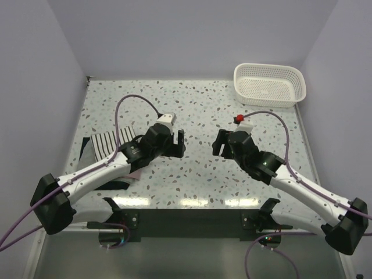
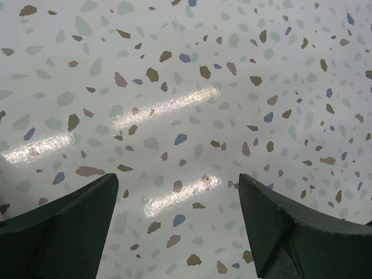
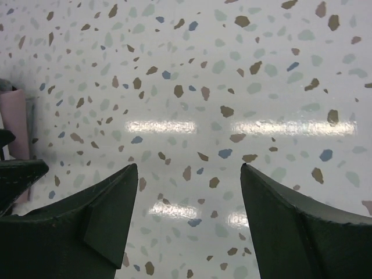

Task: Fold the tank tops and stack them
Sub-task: Neatly place the folded tank top to the corner

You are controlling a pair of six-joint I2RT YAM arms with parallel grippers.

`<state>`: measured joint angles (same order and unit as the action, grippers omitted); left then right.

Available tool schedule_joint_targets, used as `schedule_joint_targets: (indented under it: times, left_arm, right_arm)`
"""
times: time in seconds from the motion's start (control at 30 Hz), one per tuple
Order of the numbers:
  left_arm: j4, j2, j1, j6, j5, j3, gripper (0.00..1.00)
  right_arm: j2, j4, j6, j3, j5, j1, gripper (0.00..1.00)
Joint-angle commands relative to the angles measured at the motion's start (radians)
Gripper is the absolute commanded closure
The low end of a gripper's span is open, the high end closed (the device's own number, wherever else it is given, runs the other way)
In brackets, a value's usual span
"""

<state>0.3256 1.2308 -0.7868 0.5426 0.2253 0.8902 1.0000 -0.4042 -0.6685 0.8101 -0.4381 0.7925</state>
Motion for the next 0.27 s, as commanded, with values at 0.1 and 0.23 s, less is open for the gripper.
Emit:
schedule_joint_targets:
  times: [0.1, 0.23]
  left_arm:
    - [-0.178, -0.022, -0.026, 0.023, -0.037, -0.050, 0.11]
    - [-0.168, -0.027, -0.029, 0.017, -0.046, -0.037, 0.11]
  right_arm:
    - [-0.112, -0.088, -0.065, -0.071, -0.155, -0.001, 0.25]
    - [-0.106, -0.097, -0.077, -0.065, -0.207, -0.001, 0.25]
